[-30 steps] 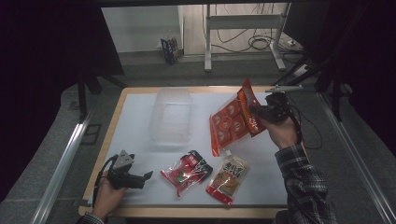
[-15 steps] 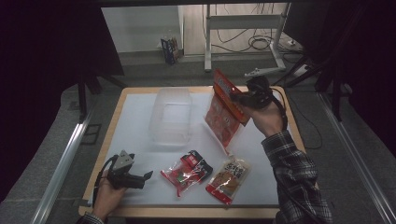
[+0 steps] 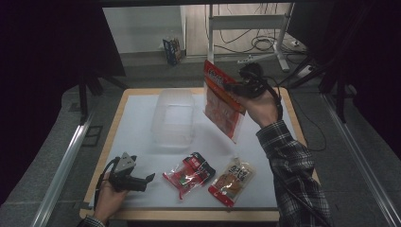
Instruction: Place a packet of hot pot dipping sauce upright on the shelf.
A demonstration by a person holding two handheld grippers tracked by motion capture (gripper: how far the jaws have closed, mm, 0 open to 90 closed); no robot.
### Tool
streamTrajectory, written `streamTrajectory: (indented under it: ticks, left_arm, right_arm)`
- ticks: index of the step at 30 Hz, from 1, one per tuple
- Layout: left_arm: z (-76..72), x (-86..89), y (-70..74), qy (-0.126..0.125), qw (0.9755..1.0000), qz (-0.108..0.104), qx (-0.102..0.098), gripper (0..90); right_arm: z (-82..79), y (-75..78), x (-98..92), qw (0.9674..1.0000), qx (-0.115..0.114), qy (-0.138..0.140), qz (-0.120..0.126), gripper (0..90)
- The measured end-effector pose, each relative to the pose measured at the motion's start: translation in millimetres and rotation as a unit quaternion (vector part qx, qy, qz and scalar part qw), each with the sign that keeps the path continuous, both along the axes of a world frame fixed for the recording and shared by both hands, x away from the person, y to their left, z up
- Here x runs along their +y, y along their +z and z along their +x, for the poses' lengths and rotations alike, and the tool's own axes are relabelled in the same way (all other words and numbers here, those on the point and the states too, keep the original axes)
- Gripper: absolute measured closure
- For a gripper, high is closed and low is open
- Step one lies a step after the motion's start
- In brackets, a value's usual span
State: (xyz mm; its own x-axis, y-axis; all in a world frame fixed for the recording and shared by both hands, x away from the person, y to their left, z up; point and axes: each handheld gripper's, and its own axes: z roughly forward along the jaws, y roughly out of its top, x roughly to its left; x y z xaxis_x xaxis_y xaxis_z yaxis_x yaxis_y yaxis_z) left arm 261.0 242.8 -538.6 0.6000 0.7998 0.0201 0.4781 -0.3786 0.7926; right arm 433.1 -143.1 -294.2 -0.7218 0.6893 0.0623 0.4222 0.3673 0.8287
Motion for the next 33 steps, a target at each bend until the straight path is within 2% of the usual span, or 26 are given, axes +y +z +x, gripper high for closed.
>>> streamTrajectory:
  ticks: [6,10,17,25,33]
  left_arm:
    - [0.2,0.1,0.4,0.000,1.0000,-0.001,0.001,0.7]
    - [0.3,0.6,1.8,0.001,0.9998,-0.014,0.012,1.5]
    - [-0.1,2.7,3.5,0.001,0.9994,-0.031,0.018,1.9]
    - [-1.0,2.4,3.5,-0.002,0.9995,-0.029,0.010,1.7]
    - [-1.7,2.0,3.4,-0.006,0.9996,-0.028,-0.001,1.1]
  right_arm:
    - [11.1,9.5,5.3,0.9999,0.001,-0.005,0.011,88.7]
    - [18.4,13.1,12.1,0.9998,0.002,-0.006,0.017,88.7]
    - [29.5,18.5,26.8,0.9996,-0.003,-0.008,0.026,88.6]
    - [39.5,25.6,49.5,0.9994,-0.007,-0.001,0.032,88.6]
    - [46.0,23.6,73.5,0.9995,-0.008,0.007,0.029,88.6]
